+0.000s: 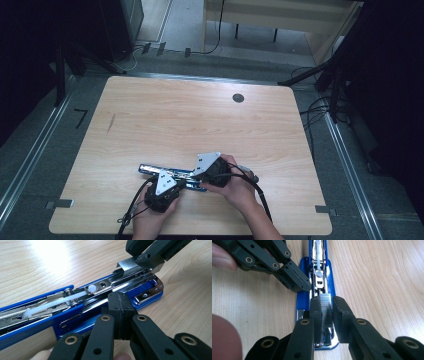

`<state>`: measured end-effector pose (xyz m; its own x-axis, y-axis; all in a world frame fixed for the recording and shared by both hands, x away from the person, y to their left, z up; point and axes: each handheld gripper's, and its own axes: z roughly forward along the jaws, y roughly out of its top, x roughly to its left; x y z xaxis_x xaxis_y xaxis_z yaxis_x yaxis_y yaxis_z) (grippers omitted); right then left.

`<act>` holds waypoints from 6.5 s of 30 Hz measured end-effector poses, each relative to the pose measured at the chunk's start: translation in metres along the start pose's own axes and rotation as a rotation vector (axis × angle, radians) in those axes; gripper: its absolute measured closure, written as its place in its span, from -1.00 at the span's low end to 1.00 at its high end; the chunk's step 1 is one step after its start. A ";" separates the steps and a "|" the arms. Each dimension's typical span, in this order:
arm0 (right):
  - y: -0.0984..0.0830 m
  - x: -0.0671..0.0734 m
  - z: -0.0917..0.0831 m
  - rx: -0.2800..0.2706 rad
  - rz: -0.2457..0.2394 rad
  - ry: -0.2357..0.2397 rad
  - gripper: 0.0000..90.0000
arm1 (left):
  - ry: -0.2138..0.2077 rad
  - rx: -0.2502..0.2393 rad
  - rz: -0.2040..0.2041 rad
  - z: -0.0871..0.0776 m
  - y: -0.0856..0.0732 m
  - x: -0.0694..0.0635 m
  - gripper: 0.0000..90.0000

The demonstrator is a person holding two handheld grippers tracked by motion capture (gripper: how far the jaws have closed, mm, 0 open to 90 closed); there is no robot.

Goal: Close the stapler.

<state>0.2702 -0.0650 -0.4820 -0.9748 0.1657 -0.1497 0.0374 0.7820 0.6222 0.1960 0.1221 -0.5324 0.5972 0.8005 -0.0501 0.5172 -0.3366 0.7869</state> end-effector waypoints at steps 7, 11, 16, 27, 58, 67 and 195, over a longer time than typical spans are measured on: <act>0.008 0.000 0.002 0.028 -0.037 -0.007 0.77 | -0.001 0.001 -0.003 0.000 0.000 0.000 1.00; 0.010 0.000 0.002 0.043 -0.043 0.001 0.77 | -0.002 0.001 -0.004 0.000 0.000 0.000 1.00; 0.011 0.000 0.003 0.062 -0.045 0.009 0.77 | -0.003 0.000 -0.005 0.000 0.000 0.000 1.00; 0.014 -0.002 0.004 0.101 -0.053 0.024 0.77 | -0.002 -0.001 -0.007 0.000 0.000 0.000 1.00; 0.013 -0.006 0.009 0.107 -0.023 0.065 0.77 | -0.002 -0.002 -0.007 0.000 0.000 0.000 1.00; 0.012 -0.006 0.007 0.093 -0.025 0.068 0.77 | -0.002 -0.002 -0.004 0.000 0.000 0.000 1.00; -0.011 -0.023 0.005 -0.043 0.223 0.178 0.76 | -0.012 0.004 0.003 -0.001 0.000 0.001 0.96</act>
<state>0.2931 -0.0748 -0.4892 -0.9671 0.2191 0.1294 0.2490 0.7111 0.6575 0.1959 0.1229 -0.5322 0.6060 0.7936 -0.0547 0.5173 -0.3410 0.7849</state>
